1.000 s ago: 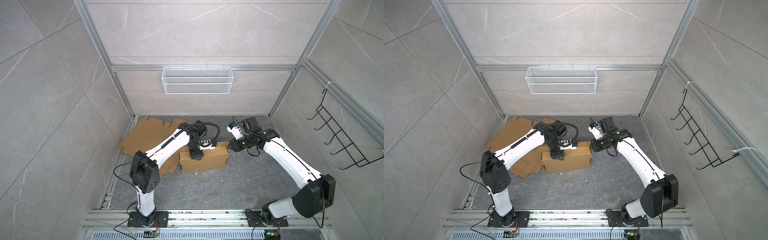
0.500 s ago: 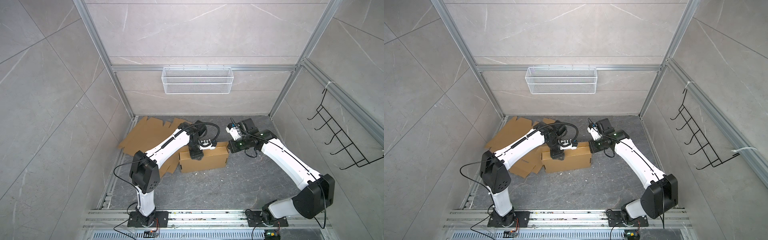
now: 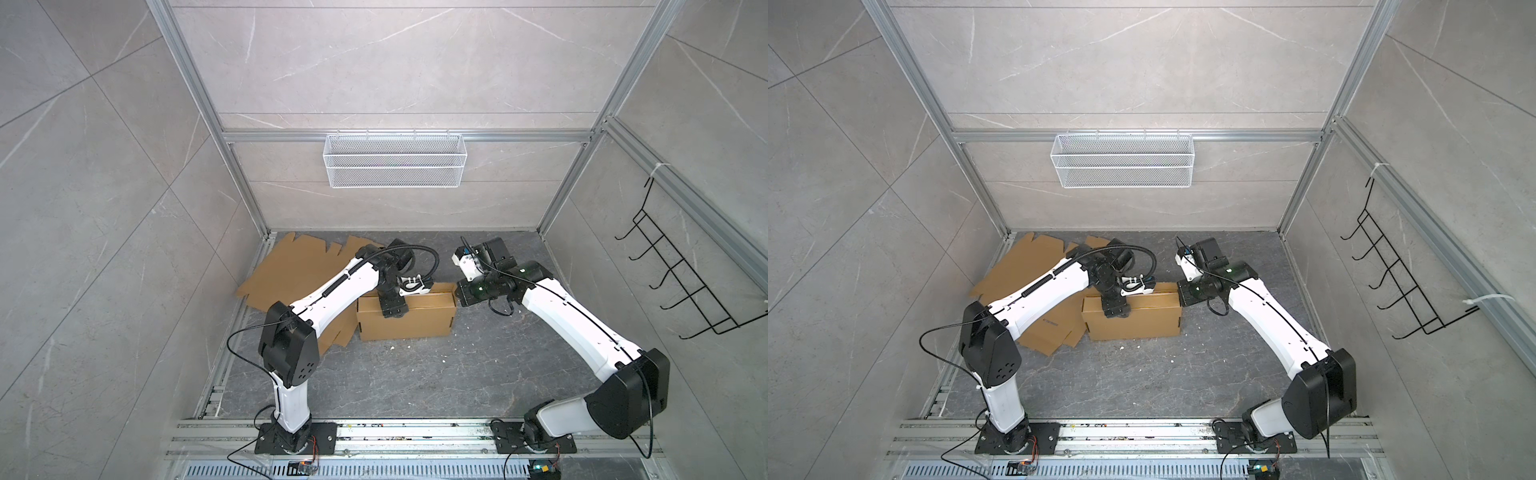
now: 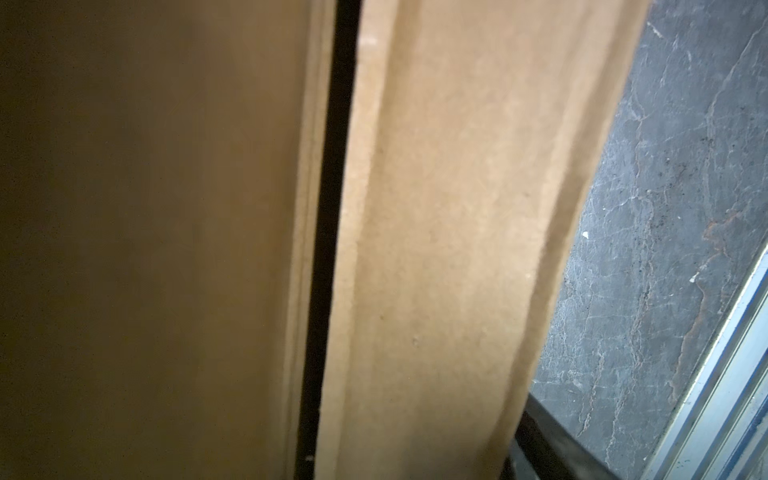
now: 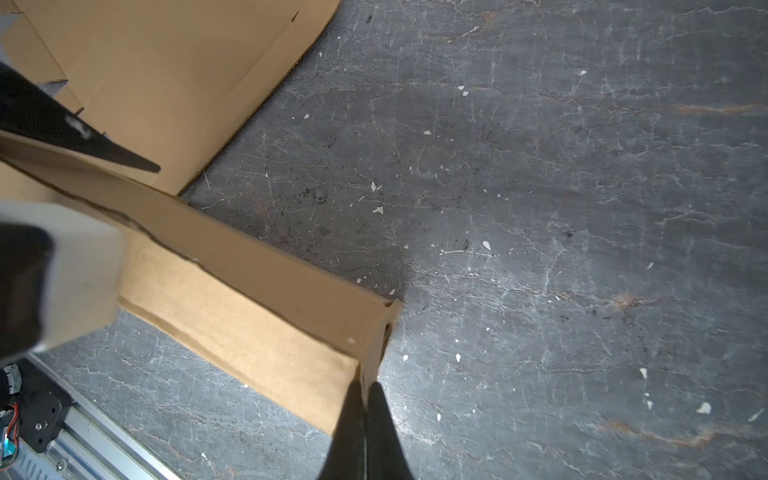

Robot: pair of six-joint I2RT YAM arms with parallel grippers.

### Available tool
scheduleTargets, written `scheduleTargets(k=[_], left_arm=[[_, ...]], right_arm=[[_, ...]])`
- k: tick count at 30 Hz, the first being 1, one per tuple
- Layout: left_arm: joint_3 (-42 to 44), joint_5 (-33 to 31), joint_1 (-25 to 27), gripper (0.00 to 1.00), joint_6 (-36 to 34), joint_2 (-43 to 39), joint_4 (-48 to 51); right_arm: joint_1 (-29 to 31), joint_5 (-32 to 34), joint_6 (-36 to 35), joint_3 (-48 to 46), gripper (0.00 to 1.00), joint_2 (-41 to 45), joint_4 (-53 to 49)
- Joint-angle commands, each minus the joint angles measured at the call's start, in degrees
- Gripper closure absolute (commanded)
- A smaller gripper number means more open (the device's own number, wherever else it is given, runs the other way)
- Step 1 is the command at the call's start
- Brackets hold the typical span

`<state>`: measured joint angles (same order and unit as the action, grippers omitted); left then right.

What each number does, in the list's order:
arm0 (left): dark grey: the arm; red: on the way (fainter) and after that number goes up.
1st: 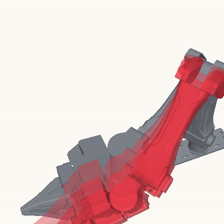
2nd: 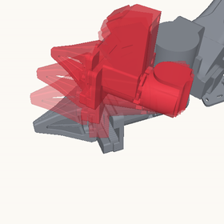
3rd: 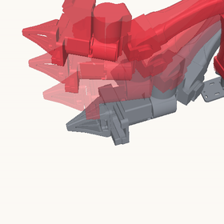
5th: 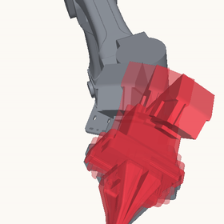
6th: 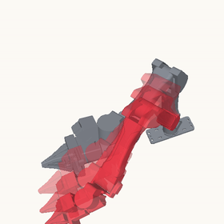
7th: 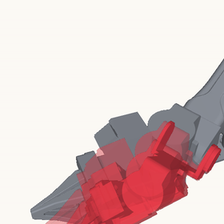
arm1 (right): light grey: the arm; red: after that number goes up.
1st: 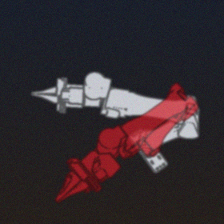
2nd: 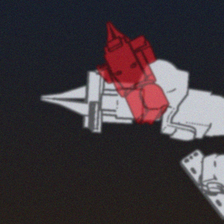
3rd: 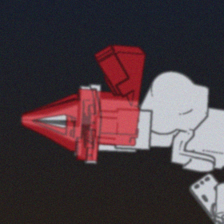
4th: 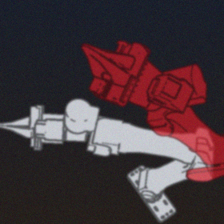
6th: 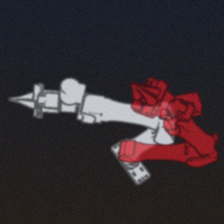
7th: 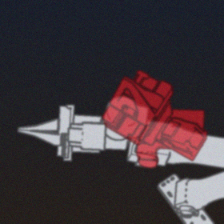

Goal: Fold the paper box

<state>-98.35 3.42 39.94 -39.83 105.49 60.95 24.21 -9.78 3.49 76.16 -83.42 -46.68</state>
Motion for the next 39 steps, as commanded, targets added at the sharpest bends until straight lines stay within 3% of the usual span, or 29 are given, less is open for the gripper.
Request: scheduleTargets(k=[1,8,13,16,20,26,39], left_arm=[[-1.3,2.1,-1.4,0.18,2.8,-6.5,-2.0],[2.7,7.0,-5.7,0.16,11.0,-16.5,-6.9],[11.8,15.5,-17.4,0.37,26.3,-26.4,-12.5],[17.3,18.8,-21.1,0.32,31.5,-32.0,-13.7],[21.6,19.3,-22.1,0.3,33.7,-35.3,-11.8],[26.1,23.6,-27.4,0.34,36.0,-34.4,-13.5],[24.9,22.9,-27.4,0.59,33.7,-27.0,-13.1]], right_arm=[[0.6,0.1,0.9,-0.5,0.99,0.1,-0.7],[0.6,-0.2,1.2,-0.6,1.0,0.0,-0.5],[0.6,-0.2,1.2,-0.7,1.0,-0.1,-0.6],[0.6,-0.4,1.1,-0.5,1.0,-0.1,-0.7],[0.6,-0.8,1.3,-0.7,1.0,0.2,-0.5],[0.6,-1.1,1.4,-1.1,1.0,0.1,-0.4],[0.6,-2.0,2.3,-0.3,1.0,0.1,-0.4]])
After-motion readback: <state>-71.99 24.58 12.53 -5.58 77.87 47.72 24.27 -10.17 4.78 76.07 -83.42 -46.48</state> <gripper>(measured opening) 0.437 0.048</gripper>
